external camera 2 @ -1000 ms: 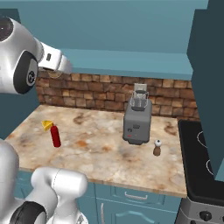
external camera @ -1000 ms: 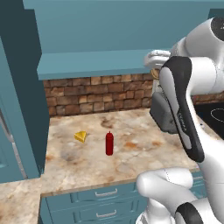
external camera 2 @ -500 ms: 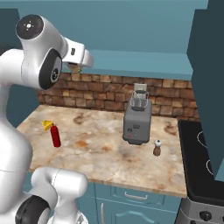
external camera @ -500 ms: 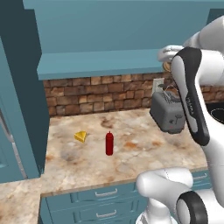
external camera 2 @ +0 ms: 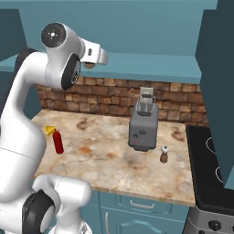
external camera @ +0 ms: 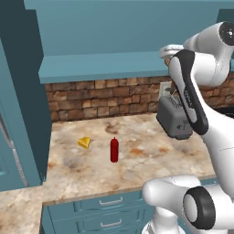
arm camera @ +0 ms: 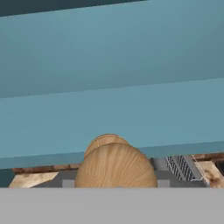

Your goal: There are various items on the counter. Only move the condiments/shakers into the cabinet.

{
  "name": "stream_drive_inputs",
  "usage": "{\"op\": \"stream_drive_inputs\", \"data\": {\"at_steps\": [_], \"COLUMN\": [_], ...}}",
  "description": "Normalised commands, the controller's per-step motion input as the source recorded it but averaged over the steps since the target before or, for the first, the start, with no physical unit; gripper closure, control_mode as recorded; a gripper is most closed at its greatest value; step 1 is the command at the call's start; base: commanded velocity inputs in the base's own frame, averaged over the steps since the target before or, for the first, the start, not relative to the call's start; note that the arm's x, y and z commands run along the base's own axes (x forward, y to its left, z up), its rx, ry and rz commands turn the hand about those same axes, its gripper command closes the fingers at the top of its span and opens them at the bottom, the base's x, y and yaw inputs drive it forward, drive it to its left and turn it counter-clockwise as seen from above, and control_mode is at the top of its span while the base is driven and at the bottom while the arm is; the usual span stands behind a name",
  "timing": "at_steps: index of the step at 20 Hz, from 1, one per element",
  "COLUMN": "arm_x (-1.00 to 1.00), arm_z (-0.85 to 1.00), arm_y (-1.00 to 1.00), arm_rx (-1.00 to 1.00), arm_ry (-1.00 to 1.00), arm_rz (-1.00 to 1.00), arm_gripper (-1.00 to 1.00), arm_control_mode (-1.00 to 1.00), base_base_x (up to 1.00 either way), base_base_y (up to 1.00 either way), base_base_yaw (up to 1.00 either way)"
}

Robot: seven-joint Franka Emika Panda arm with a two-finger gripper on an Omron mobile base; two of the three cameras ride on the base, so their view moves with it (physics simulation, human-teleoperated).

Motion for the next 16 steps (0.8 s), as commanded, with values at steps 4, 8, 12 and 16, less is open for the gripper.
{"op": "stream_drive_inputs", "data": {"at_steps": [4,8,12,16], "arm_x": [0.44,0.50,0.52,0.58], "arm_z": [0.00,0.00,0.00,-0.05], "arm_y": [0.00,0.00,0.00,0.00], "arm_rx": [0.00,0.00,0.00,-0.01], "arm_ry": [0.00,0.00,0.09,0.13], "arm_rz": [0.00,0.00,0.00,0.00], "arm_gripper": [1.00,1.00,1.00,1.00], "arm_control_mode": [-1.00,-1.00,-1.00,-1.00], "base_base_x": [0.00,0.00,0.00,0.00], "base_base_y": [0.00,0.00,0.00,0.00], "base_base_yaw": [0.00,0.00,0.00,0.00]}}
